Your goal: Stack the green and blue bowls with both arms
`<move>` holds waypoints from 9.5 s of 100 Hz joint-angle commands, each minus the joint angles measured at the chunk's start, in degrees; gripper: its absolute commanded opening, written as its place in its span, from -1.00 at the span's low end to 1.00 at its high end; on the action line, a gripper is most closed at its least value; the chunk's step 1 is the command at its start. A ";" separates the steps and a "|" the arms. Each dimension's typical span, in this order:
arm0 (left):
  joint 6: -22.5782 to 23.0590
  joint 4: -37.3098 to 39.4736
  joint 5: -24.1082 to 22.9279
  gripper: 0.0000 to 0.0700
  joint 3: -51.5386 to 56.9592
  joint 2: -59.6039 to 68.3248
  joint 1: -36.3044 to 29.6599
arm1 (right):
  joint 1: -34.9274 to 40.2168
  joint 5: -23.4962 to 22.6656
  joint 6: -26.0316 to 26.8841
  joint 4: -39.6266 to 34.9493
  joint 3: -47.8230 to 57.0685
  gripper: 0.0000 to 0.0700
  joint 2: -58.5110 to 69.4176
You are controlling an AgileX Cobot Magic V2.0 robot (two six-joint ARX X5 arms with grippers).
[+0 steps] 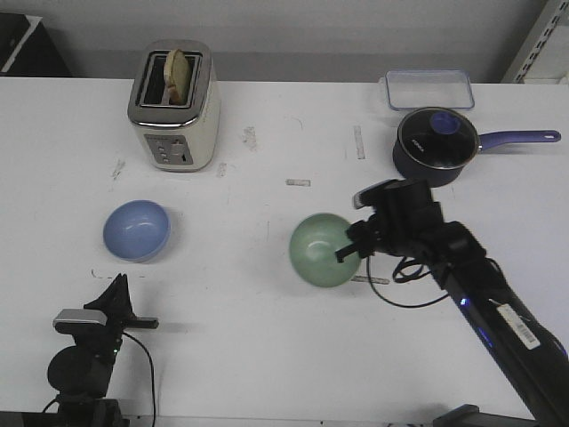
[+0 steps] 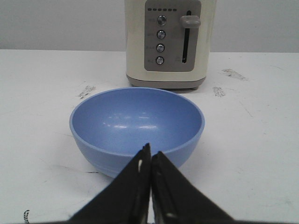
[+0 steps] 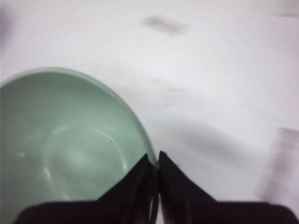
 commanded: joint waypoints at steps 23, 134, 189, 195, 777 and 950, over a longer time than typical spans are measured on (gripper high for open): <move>0.09 0.61 0.24 -0.99 -1.18 -0.07 0.11 | 14.56 5.01 1.16 0.70 0.70 -1.00 9.22; 0.09 0.85 0.24 -0.99 -1.18 -0.07 0.11 | 10.27 6.01 0.57 4.87 2.54 -0.29 0.31; 0.09 0.74 0.24 -0.99 -1.18 -0.07 0.11 | -15.34 13.46 -2.54 5.60 -13.53 -0.99 -26.51; 0.07 0.76 0.24 -0.99 -1.18 -0.07 0.11 | -17.49 13.44 -2.49 8.37 -18.53 -0.99 -30.27; 1.14 -15.63 -0.68 -1.00 33.77 34.47 -2.49 | -20.68 13.86 -1.92 19.58 -39.74 -0.99 -49.00; 1.18 3.74 -0.39 -1.00 11.58 10.78 0.52 | -20.68 13.84 -2.03 24.28 -44.28 -0.99 -63.49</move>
